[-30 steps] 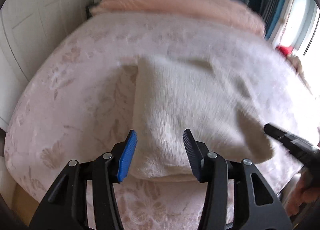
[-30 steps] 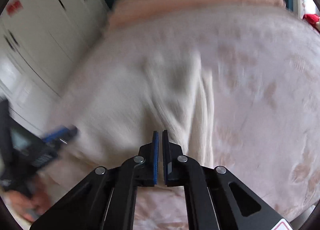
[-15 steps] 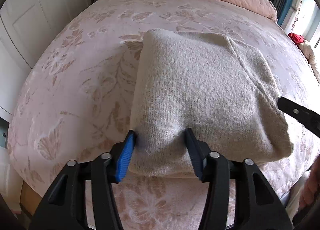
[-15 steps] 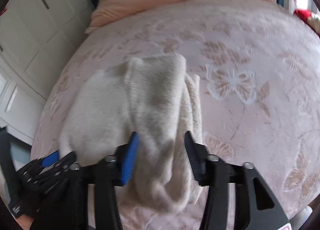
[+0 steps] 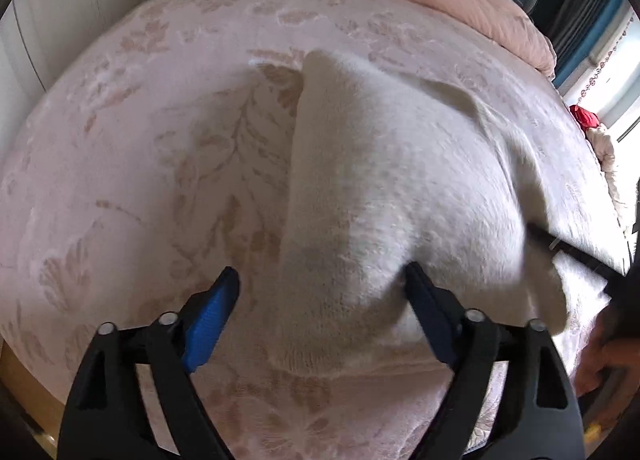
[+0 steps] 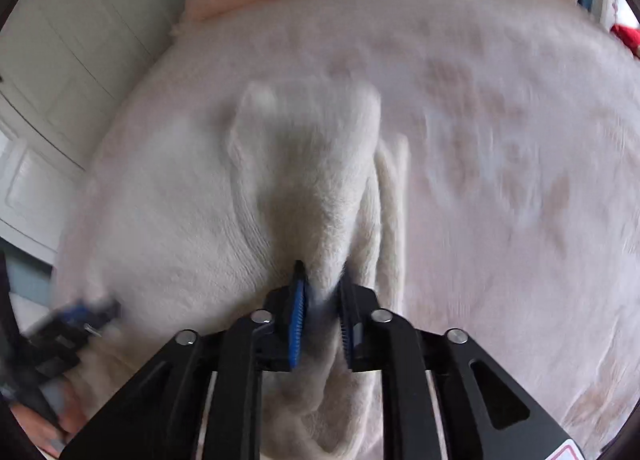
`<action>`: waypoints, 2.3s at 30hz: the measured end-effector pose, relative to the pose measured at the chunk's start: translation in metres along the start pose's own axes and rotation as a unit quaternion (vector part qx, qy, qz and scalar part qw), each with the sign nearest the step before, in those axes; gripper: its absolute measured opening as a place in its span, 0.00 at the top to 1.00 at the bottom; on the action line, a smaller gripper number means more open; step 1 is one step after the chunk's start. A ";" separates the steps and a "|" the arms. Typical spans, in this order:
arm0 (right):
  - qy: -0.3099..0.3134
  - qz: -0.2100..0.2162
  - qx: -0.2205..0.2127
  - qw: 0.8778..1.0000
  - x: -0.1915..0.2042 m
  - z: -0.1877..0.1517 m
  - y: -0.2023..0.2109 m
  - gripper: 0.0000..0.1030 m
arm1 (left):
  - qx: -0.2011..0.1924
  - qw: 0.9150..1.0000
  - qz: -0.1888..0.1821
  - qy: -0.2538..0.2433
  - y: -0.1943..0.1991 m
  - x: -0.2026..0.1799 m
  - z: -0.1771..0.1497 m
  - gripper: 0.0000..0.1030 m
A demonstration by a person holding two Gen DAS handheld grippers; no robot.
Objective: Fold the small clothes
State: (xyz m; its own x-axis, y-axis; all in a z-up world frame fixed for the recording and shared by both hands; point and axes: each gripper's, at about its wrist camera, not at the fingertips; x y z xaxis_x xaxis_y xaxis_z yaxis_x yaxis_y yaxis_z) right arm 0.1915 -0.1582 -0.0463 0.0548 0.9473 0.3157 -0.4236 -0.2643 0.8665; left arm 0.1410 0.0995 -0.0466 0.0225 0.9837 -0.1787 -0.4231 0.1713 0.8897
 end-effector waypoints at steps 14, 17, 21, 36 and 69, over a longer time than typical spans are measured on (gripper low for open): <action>-0.064 0.120 -0.051 0.989 0.003 0.030 0.032 0.71 | -0.026 0.989 -0.129 0.069 0.013 0.013 0.026 0.61; -0.032 0.114 -0.117 0.986 0.015 0.042 0.075 0.71 | -0.099 0.986 -0.132 0.028 0.051 -0.002 0.038 0.61; -0.054 0.061 -0.063 0.995 -0.024 0.026 0.023 0.63 | -0.057 0.994 -0.092 0.004 0.011 -0.011 0.026 0.50; 0.009 -0.031 -0.033 0.999 -0.024 -0.031 0.018 0.94 | -0.040 0.994 0.070 -0.076 0.019 -0.045 -0.006 0.29; 0.000 -0.087 -0.146 0.985 0.015 -0.167 0.166 0.49 | -0.128 0.978 0.118 -0.117 0.121 -0.127 -0.120 0.08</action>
State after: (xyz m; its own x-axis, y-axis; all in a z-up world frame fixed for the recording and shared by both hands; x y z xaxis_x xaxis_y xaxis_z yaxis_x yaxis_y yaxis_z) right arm -0.0290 -0.1571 0.0374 0.1498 0.9734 0.1732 -0.6500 -0.0350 0.7591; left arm -0.0216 -0.0110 0.0335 0.0915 0.9849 0.1469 -0.6530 -0.0521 0.7555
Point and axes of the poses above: each gripper's, at about its wrist camera, not at the fingertips, and y roughly against the way its jaws point, x to its left, z to its top, and after that the axes turned 5 degrees about -y, right-handed
